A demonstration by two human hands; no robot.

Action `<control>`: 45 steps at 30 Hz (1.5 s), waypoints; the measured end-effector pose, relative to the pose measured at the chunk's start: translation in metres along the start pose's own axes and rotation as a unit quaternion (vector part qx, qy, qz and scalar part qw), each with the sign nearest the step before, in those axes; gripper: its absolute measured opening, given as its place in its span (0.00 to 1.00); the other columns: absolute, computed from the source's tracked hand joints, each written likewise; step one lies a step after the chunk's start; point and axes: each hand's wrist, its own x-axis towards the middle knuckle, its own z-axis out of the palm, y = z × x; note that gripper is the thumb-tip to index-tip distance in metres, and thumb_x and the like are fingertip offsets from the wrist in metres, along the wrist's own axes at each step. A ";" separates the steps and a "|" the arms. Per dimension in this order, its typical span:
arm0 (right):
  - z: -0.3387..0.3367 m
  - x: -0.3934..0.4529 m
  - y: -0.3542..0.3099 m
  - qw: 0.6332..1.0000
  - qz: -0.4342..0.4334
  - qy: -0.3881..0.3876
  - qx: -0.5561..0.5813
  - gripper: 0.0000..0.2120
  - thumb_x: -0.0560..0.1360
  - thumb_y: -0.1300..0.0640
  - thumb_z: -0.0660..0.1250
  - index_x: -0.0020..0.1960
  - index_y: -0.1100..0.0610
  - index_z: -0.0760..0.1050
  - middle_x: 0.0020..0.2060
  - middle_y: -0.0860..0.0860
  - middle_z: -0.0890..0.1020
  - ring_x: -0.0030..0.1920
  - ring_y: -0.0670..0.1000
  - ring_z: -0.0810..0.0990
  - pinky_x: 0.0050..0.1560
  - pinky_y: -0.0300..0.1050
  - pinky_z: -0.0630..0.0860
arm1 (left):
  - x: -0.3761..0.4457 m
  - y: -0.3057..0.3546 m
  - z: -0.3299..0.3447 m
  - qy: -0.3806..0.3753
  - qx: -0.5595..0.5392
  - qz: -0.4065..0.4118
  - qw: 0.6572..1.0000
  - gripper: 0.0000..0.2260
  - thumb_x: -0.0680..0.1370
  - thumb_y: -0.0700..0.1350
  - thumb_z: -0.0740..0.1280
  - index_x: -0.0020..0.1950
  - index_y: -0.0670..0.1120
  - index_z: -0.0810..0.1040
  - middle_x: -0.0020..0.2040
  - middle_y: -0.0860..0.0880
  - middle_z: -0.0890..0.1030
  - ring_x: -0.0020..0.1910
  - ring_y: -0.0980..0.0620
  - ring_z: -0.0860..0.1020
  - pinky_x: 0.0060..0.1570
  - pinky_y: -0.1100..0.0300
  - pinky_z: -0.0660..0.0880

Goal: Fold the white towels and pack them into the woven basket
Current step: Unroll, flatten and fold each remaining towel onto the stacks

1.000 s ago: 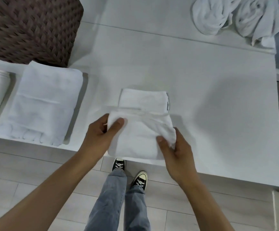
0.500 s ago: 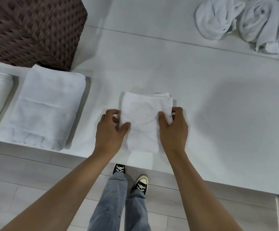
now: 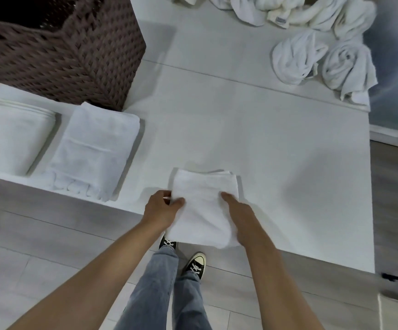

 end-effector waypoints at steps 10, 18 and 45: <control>-0.015 -0.053 0.045 0.974 0.129 -0.164 0.086 0.26 0.76 0.40 0.73 0.64 0.58 0.80 0.55 0.59 0.86 0.53 0.61 0.86 0.54 0.59 0.82 | -0.063 -0.017 -0.031 -0.016 -0.037 0.029 0.999 0.12 0.78 0.45 0.71 0.60 0.47 0.78 0.50 0.51 0.82 0.45 0.56 0.80 0.38 0.65 0.73; 0.026 -0.082 0.031 0.993 -0.071 -0.094 0.005 0.09 0.78 0.52 0.73 0.56 0.53 0.82 0.45 0.49 0.88 0.50 0.55 0.87 0.57 0.56 0.82 | -0.088 -0.032 -0.083 0.042 -0.057 0.062 0.996 0.10 0.77 0.48 0.72 0.57 0.51 0.78 0.51 0.52 0.83 0.50 0.53 0.81 0.47 0.59 0.75; 0.420 -0.194 -0.094 0.929 -0.274 -0.217 -0.121 0.10 0.81 0.46 0.66 0.59 0.48 0.81 0.55 0.45 0.85 0.56 0.48 0.82 0.61 0.48 0.77 | -0.052 -0.097 -0.454 0.219 -0.187 0.112 0.951 0.09 0.79 0.48 0.69 0.59 0.54 0.77 0.51 0.54 0.83 0.47 0.52 0.83 0.48 0.51 0.81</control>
